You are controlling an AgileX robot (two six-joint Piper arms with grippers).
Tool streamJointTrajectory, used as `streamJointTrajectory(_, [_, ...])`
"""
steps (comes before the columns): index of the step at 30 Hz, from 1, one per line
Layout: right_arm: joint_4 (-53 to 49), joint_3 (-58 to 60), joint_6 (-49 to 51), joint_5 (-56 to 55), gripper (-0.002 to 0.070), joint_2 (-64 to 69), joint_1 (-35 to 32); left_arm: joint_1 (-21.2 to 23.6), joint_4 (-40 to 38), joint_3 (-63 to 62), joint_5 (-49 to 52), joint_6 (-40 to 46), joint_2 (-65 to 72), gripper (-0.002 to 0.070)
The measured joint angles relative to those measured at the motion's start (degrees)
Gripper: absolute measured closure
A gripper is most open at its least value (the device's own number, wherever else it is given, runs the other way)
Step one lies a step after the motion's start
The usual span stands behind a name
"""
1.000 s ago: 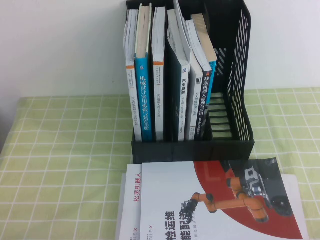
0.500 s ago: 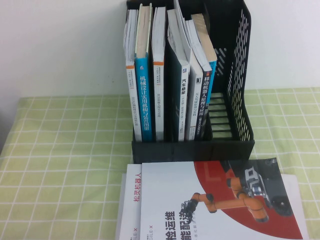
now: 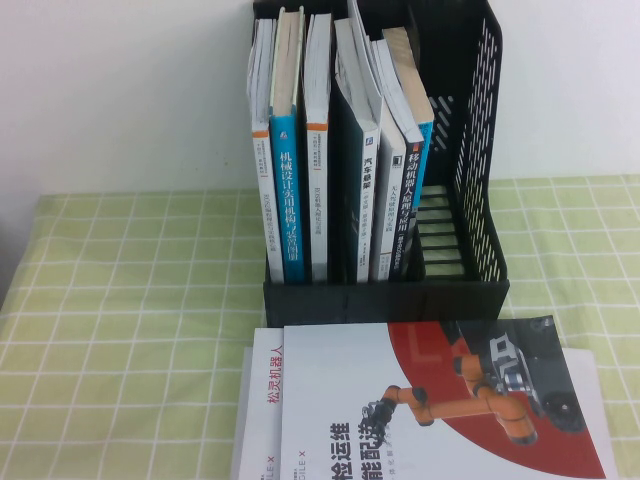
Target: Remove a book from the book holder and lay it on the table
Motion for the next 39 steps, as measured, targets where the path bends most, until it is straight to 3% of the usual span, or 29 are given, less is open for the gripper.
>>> streamJointTrajectory(8, [4.49,0.00,-0.92,-10.47,0.0678,0.00,0.00,0.00,-2.84,0.00,-15.64,-1.09,0.00,0.0678])
streamJointTrajectory(14, [4.90,0.00,-2.86,-14.69,0.0678,0.00,0.00,0.00,-5.05,0.00,-15.77,-3.50,0.00,0.0678])
streamJointTrajectory(20, [4.20,0.00,-1.77,-31.16,0.0678,0.00,0.00,0.00,-6.97,0.00,-18.27,-14.52,0.00,0.0677])
streamJointTrajectory(23, [4.20,0.00,0.91,-40.99,0.0678,0.00,0.00,0.00,-7.12,0.00,-25.68,-23.36,0.00,0.0678])
streamJointTrajectory(27, [4.20,-0.32,4.74,-49.97,0.0678,0.00,0.00,0.00,-5.26,0.00,-40.37,-26.67,0.00,0.0678])
streamJointTrajectory(30, [4.20,-3.34,7.91,-50.37,0.0678,0.00,0.00,0.00,-3.95,0.00,-49.49,-27.33,0.00,0.0678])
streamJointTrajectory(32, [4.20,-6.65,11.17,-50.37,0.0678,0.00,0.00,0.00,-3.61,-1.37,-50.37,-27.56,0.00,0.0678])
streamJointTrajectory(39, [3.37,-25.35,20.23,-39.64,0.0678,-0.22,0.00,0.00,-0.99,-16.54,-40.26,-26.49,0.00,0.0678])
